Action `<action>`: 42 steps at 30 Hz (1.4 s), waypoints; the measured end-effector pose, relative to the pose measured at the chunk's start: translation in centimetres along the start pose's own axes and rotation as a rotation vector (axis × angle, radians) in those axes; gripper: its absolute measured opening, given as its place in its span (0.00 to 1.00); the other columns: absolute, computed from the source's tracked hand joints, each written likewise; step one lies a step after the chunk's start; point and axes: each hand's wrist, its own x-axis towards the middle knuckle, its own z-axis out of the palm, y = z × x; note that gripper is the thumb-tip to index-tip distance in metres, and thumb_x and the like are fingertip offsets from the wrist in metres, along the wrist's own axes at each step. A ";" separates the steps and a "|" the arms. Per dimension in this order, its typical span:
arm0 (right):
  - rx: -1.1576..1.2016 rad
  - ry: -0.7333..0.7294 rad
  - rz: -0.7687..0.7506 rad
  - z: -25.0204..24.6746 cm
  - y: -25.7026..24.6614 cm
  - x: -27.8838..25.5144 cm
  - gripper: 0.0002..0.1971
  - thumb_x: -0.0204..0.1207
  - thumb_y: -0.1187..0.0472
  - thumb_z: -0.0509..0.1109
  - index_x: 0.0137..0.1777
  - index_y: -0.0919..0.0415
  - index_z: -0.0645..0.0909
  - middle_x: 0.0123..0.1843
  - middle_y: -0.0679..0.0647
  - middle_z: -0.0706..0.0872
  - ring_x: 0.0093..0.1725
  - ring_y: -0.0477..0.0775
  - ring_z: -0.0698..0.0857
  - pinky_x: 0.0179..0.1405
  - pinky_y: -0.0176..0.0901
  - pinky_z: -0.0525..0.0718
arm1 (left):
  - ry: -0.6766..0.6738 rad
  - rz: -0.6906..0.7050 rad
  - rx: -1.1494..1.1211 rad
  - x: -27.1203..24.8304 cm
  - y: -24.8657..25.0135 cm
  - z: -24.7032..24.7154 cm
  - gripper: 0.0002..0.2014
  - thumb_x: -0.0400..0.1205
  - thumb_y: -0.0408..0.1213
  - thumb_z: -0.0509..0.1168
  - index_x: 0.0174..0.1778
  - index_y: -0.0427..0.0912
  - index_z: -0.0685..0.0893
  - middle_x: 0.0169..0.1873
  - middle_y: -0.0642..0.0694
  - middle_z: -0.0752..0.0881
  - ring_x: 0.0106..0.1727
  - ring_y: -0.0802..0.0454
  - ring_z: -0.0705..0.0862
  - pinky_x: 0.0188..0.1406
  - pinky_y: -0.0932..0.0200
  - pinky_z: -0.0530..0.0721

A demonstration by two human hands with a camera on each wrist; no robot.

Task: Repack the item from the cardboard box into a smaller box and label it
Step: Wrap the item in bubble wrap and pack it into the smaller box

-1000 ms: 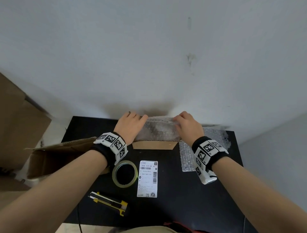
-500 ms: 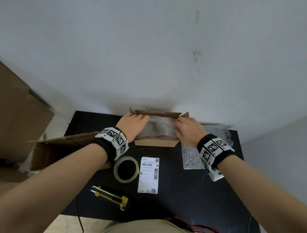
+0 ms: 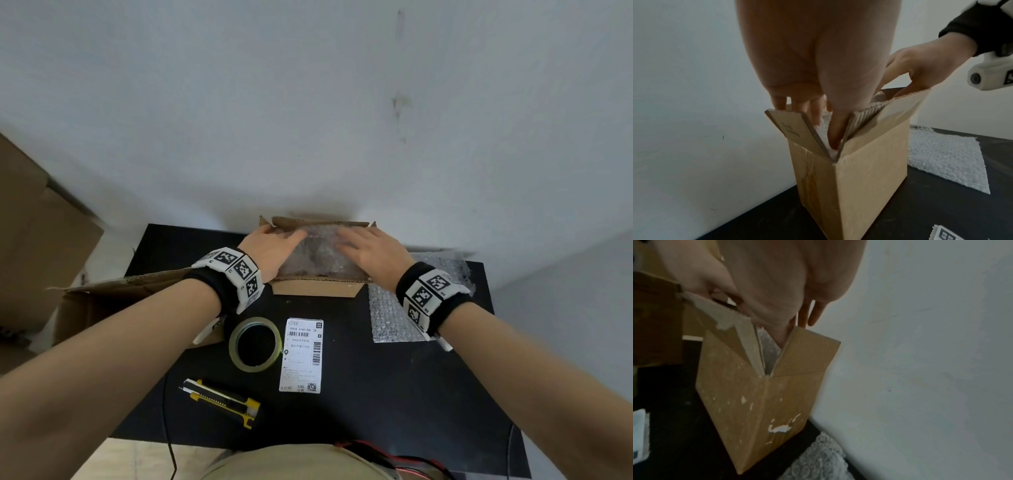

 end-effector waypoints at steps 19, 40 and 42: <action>0.054 -0.387 0.254 1.7 0.8 1.8 0.32 0.75 0.62 0.69 0.76 0.56 0.60 0.57 0.53 0.87 0.60 0.57 0.83 0.72 0.47 0.66 | -0.157 -0.065 0.107 1.0 1.0 -0.6 0.27 0.79 0.26 0.64 0.75 0.39 0.67 0.68 0.41 0.74 0.59 0.42 0.83 0.51 0.49 0.84; 0.362 -0.339 0.254 0.8 -0.9 -2.8 0.22 0.85 0.47 0.49 0.65 0.49 0.82 0.76 0.50 0.73 0.76 0.47 0.67 0.80 0.50 0.47 | -0.119 -0.143 -0.080 -2.8 3.4 1.4 0.32 0.86 0.57 0.38 0.36 0.46 0.84 0.30 0.51 0.85 0.38 0.53 0.83 0.74 0.47 0.62; 0.344 -0.361 0.263 1.0 -1.2 -2.8 0.24 0.85 0.45 0.45 0.68 0.47 0.79 0.79 0.49 0.69 0.79 0.47 0.64 0.81 0.51 0.43 | -0.142 -0.148 -0.074 -2.7 3.2 2.3 0.34 0.85 0.58 0.35 0.36 0.47 0.85 0.29 0.51 0.85 0.39 0.54 0.83 0.77 0.46 0.56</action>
